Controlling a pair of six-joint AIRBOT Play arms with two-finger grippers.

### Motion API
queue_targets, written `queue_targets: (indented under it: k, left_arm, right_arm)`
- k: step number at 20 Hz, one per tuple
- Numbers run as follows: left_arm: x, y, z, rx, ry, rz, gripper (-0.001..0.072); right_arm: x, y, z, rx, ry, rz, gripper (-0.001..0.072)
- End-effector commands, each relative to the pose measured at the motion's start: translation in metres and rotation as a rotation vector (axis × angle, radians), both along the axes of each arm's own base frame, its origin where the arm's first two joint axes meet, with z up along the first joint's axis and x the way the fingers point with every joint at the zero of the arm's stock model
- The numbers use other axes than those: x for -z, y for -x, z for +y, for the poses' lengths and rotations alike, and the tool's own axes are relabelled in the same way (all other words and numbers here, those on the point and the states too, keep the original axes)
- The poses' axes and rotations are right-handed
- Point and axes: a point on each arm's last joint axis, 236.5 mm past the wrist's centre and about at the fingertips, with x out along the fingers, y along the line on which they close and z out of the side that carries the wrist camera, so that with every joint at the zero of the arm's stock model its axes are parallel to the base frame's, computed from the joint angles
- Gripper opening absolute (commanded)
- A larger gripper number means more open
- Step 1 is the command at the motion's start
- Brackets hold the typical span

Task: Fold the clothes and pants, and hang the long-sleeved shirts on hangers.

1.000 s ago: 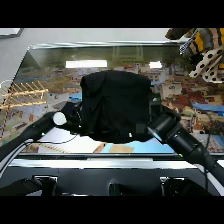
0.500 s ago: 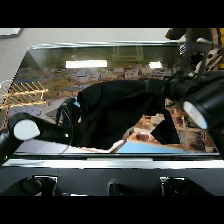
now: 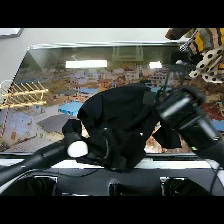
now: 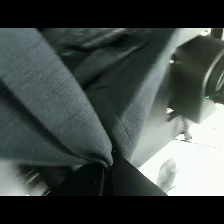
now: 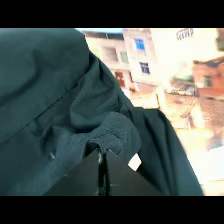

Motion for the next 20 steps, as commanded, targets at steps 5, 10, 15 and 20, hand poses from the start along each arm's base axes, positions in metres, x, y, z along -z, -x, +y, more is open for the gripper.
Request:
queue_targets:
  k: [5,10,15,20]
  left_arm:
    - [0.057,-0.021,-0.027,-0.039,0.016,0.077,0.0024]
    - [0.057,-0.038,-0.022,-0.062,0.025,0.059,0.0024]
    - [0.057,-0.041,-0.022,-0.043,0.037,0.031,0.0024]
    - [0.057,-0.044,-0.023,-0.04,0.042,0.012,0.0025]
  right_arm:
    - [0.12,-0.014,0.041,0.069,-0.099,0.122,0.004]
    - [0.062,0.003,0.019,-0.029,0.023,0.154,0.0436]
    - [0.007,0.088,-0.076,0.141,-0.067,0.274,0.0498]
    - [0.08,0.173,-0.018,0.19,-0.582,0.562,0.0574]
